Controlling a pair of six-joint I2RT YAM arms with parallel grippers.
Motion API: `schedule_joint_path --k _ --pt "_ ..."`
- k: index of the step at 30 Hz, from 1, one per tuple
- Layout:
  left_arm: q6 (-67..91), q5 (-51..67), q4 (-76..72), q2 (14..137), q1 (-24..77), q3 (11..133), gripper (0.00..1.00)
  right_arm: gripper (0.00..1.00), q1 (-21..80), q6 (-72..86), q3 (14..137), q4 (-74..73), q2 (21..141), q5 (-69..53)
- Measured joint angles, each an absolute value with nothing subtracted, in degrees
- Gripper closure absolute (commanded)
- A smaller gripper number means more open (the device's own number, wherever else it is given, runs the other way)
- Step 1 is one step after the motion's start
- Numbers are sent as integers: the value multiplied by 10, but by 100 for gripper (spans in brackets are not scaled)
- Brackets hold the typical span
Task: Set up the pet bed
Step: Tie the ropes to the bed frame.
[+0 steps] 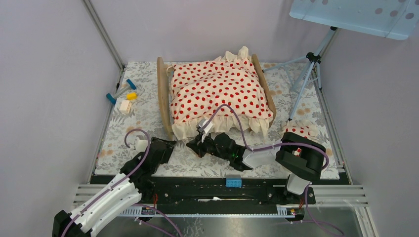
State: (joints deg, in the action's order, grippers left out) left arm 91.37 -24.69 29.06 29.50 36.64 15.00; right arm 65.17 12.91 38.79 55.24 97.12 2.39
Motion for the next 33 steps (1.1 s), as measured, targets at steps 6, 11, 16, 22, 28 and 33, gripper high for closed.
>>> schedule_joint_path --k 6,11,16,22,28,33 --pt "924 -256 256 290 366 136 48 100 651 138 387 573 994 -9" --pt "929 -265 228 290 366 124 47 100 651 143 386 590 1020 -26" --pt "931 -274 206 292 366 114 48 100 651 148 386 608 1034 -37" --pt "919 -274 145 327 366 96 50 100 651 148 380 619 1034 -42" --pt "890 -272 92 372 366 95 51 100 651 142 371 619 1034 -42" --pt "867 -269 58 394 364 95 51 100 651 135 371 619 1034 -45"
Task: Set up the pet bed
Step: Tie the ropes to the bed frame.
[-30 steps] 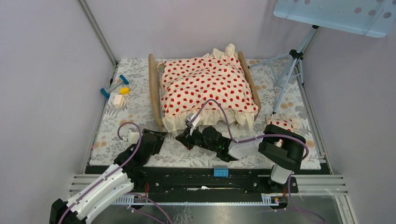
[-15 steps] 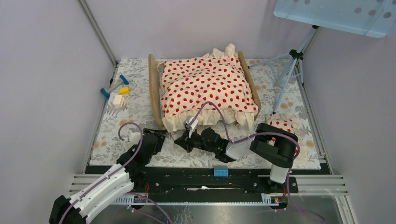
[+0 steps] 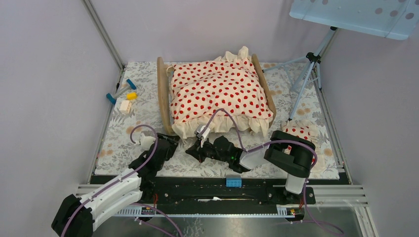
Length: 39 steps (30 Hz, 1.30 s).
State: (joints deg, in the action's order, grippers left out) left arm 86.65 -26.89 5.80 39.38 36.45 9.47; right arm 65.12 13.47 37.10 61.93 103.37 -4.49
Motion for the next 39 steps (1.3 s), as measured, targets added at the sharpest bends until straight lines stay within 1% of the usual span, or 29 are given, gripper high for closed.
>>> schedule_joint_path --k 8,13,16,21,23,29,35,39 --pt "812 -268 30 414 358 95 50 100 651 112 371 598 1034 -74" --pt "796 -266 16 423 354 96 54 100 651 103 371 582 1033 -89" --pt "790 -262 3 432 351 96 59 100 651 102 371 573 1031 -98" --pt "777 -257 -12 451 346 96 75 100 651 98 372 559 1026 -112" --pt "775 -257 -13 456 345 97 79 100 651 98 372 556 1025 -116" --pt "767 -257 -15 467 341 103 88 100 651 98 373 551 1021 -117" --pt "765 -257 -8 464 338 107 100 100 651 99 375 547 1019 -116" --pt "764 -257 6 449 338 111 100 100 651 106 389 527 1019 -112"
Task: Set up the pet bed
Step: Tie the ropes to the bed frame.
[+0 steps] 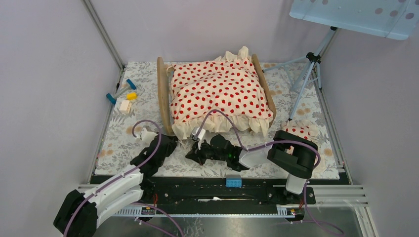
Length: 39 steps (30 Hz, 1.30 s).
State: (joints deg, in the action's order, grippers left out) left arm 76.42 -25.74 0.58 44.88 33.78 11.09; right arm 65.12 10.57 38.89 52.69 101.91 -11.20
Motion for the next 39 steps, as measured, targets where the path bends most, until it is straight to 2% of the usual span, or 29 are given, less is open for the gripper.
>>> schedule_joint_path --k 18,39 --pt "732 -254 80 371 338 123 100 100 641 149 516 414 1017 -45" --pt "720 -253 162 301 336 123 100 100 621 155 606 393 1133 -42"
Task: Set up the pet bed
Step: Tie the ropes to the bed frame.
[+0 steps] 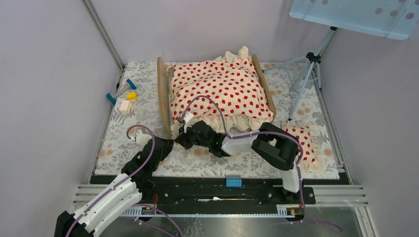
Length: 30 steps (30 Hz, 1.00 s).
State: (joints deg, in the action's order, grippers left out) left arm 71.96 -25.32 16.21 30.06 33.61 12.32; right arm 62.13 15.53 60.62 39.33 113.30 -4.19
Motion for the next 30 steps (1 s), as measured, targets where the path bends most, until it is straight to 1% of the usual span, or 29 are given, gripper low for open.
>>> schedule_joint_path --k 20,30 --pt "711 -259 200 285 333 142 100 100 614 160 620 412 1173 -144" --pt "709 -259 201 286 333 142 100 100 614 117 640 365 1173 -162"
